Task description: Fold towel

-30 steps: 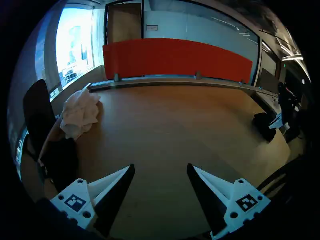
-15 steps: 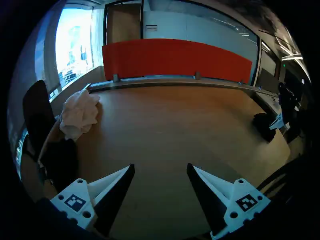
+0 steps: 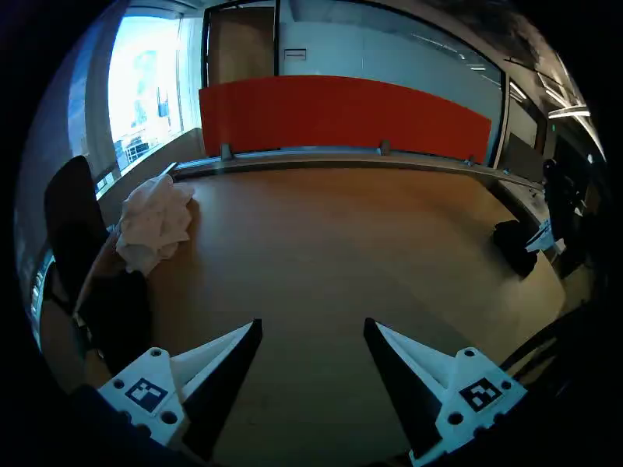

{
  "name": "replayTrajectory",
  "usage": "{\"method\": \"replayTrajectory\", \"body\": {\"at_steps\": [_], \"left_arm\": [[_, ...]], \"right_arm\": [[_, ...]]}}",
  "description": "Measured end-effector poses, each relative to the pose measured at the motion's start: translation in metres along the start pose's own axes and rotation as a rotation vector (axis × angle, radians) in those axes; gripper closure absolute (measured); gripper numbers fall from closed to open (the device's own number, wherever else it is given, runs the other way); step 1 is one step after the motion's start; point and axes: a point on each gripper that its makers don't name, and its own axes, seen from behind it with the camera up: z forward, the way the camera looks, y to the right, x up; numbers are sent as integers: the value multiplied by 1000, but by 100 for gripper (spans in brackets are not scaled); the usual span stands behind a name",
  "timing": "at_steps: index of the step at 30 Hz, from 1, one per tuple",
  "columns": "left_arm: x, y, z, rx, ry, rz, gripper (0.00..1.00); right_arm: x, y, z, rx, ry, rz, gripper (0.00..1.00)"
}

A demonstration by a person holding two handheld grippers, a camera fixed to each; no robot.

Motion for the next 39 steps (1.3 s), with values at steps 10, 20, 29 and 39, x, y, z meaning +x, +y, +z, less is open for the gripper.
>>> {"method": "replayTrajectory", "body": {"at_steps": [10, 20, 29, 39], "left_arm": [[0, -1, 1, 1, 0, -4, 3], [5, 0, 4, -1, 8, -11, 3], [9, -3, 8, 6, 17, -32, 3], [19, -7, 14, 11, 33, -61, 3]], "right_arm": [[4, 2, -5, -17, 38, 24, 19], [7, 3, -9, -40, 73, 77, 14], [24, 2, -16, -66, 158, 145, 10], [51, -1, -40, -103, 316, 210, 10]]}}
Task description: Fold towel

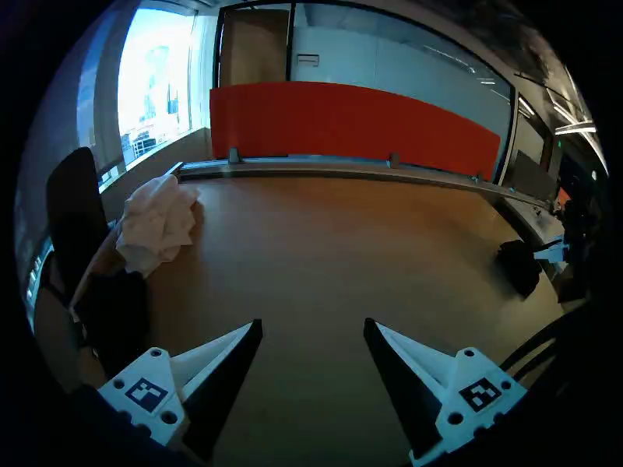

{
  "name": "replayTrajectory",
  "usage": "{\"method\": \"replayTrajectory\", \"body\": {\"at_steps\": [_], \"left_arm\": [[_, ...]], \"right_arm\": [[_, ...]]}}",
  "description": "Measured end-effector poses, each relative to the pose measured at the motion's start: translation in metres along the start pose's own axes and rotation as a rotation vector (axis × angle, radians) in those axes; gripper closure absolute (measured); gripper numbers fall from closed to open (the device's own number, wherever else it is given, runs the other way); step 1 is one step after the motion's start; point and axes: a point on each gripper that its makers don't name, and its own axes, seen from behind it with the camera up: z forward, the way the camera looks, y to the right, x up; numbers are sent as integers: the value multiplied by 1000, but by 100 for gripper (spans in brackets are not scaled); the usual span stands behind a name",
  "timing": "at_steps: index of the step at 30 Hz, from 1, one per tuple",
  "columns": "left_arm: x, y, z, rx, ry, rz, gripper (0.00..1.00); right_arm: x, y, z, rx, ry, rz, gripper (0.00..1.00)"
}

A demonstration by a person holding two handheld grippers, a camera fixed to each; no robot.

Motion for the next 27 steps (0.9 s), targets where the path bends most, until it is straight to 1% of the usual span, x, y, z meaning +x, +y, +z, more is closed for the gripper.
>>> {"method": "replayTrajectory", "body": {"at_steps": [9, 15, 20, 23, 27], "left_arm": [[11, -2, 5, 7, 23, -6, 3], [18, 0, 10, 5, 41, 2, 3], [24, 0, 15, 8, 56, 9, 3], [30, 0, 17, 7, 72, 14, 3], [39, -1, 19, 7, 96, 11, 3]], "right_arm": [[40, 5, -17, -78, 193, 70, 10], [66, 5, -29, -110, 318, 91, 10], [85, 9, -36, -151, 403, 94, 10], [96, 12, -39, -181, 445, 80, 10], [110, 12, -44, -212, 498, 46, 10]]}}
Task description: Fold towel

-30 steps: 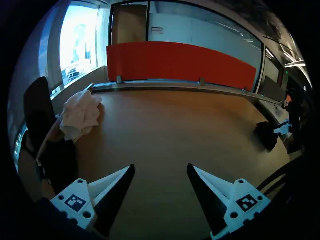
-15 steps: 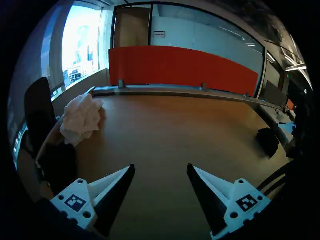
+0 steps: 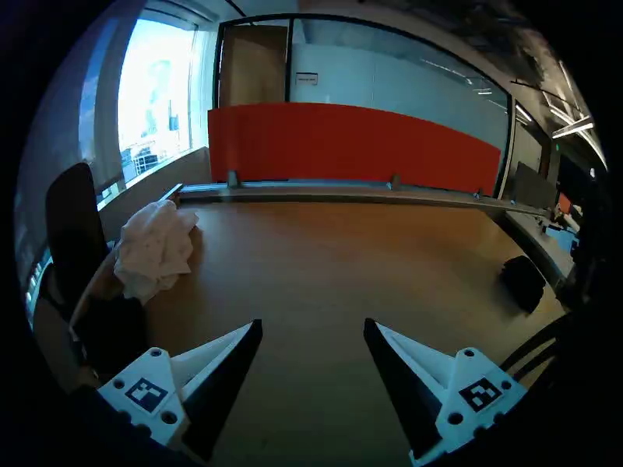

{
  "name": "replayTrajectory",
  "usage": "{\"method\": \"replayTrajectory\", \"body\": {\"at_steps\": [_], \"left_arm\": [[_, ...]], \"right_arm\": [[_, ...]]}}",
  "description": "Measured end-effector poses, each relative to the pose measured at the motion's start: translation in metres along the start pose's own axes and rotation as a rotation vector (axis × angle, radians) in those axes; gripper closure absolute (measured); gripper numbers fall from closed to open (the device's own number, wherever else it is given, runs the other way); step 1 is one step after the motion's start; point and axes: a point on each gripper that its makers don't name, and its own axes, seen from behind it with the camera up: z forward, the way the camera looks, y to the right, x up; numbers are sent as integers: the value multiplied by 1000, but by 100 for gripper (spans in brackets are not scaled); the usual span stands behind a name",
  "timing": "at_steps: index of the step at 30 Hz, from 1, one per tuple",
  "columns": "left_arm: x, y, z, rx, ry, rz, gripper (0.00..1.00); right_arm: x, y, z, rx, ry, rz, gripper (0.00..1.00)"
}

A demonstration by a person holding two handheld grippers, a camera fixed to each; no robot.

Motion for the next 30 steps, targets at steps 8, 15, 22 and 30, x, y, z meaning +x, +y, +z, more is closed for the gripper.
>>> {"method": "replayTrajectory", "body": {"at_steps": [8, 15, 22, 30], "left_arm": [[18, -4, 8, 1, 40, -8, 3], [46, -8, 14, 6, 109, 9, 3], [80, -15, 20, 24, 204, -2, 3], [110, -26, 26, 39, 275, -3, 3]], "right_arm": [[26, 2, 3, -56, 82, -16, 10], [52, -12, 4, -41, 130, -4, 10], [63, -36, 6, -22, 141, -2, 9], [82, -76, 6, 18, 170, 23, 7]]}}
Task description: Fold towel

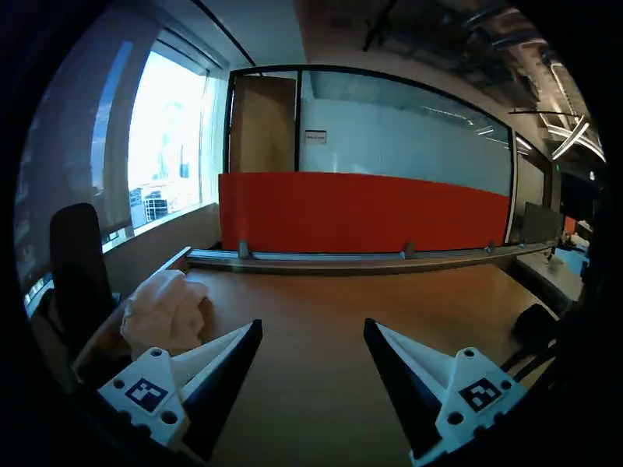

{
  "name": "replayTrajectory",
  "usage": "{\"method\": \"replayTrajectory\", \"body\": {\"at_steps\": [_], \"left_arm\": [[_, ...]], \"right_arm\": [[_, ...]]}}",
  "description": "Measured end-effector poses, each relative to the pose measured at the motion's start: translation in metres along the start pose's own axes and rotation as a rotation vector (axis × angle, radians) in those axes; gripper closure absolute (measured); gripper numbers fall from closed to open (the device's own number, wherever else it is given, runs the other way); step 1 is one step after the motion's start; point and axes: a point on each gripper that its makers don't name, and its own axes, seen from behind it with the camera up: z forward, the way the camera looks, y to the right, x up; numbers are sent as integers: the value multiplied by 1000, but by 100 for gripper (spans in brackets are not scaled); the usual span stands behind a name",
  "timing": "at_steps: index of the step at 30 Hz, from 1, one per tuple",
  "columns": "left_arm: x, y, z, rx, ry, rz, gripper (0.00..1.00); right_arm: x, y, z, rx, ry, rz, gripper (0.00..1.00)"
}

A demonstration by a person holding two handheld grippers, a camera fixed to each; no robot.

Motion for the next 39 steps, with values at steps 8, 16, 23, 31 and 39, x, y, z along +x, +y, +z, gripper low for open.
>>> {"method": "replayTrajectory", "body": {"at_steps": [8, 16, 23, 31, 39], "left_arm": [[18, -2, 6, -14, 42, -10, 3], [28, -3, 7, -26, 70, 6, 3], [35, -7, 7, -22, 100, 7, 3], [35, -12, 8, -11, 121, 4, 3], [26, -13, 12, -9, 129, -10, 3]], "right_arm": [[15, -37, 5, 34, 32, 40, 3], [29, -59, 7, 45, 57, 71, 3], [30, -64, 7, 43, 58, 67, 3], [24, -66, 6, 35, 51, 64, 3], [24, -70, 3, 36, 49, 41, 3]]}}
